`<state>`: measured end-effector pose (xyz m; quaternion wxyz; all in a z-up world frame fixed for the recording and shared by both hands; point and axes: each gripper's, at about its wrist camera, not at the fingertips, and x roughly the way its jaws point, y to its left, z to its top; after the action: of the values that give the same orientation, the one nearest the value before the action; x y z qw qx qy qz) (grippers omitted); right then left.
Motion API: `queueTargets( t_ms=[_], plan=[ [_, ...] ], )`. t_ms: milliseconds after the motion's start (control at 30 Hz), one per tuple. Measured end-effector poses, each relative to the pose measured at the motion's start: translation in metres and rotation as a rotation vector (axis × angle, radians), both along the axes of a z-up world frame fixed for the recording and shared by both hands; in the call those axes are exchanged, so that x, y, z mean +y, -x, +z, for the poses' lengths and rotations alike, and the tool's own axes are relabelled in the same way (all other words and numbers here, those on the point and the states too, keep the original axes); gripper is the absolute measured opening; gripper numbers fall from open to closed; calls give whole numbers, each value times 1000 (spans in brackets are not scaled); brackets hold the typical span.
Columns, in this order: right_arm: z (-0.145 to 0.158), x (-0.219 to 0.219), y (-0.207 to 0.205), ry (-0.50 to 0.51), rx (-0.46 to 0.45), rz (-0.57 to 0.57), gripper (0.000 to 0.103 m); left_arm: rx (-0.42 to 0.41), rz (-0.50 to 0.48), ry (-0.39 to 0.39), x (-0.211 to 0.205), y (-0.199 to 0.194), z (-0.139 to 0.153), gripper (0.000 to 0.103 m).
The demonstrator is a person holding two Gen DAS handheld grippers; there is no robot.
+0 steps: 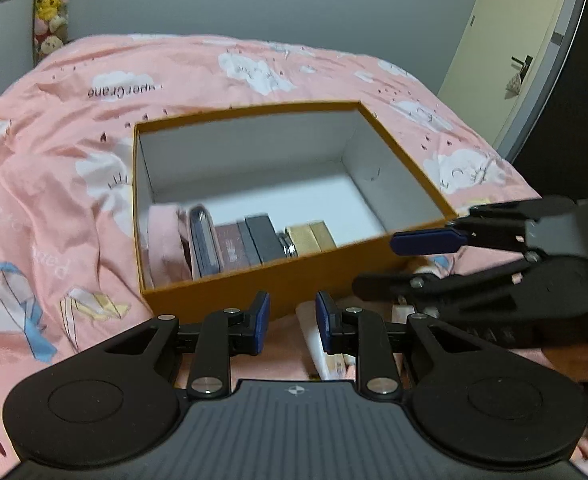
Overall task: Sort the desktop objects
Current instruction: 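Withdraw both tools from the box, then move both tools toward the white tube and pink item in front of the box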
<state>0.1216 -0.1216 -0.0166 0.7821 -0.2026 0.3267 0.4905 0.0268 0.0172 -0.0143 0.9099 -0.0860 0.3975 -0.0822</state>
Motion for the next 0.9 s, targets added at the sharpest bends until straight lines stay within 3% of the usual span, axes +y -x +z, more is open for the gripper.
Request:
queueTargets(
  t_ms=[100, 400, 733, 900],
  plan=[
    [-11, -11, 11, -9, 20, -41, 58, 45, -15, 4, -1, 3, -8, 27],
    [-49, -22, 28, 125, 11, -134, 58, 123, -48, -17, -7, 12, -25, 28],
    [-66, -30, 35, 160, 93, -111, 56, 243, -137, -50, -26, 19, -48, 31],
    [-71, -17, 42, 188, 85, -45, 50, 307, -48, -57, -16, 15, -57, 31]
  ],
)
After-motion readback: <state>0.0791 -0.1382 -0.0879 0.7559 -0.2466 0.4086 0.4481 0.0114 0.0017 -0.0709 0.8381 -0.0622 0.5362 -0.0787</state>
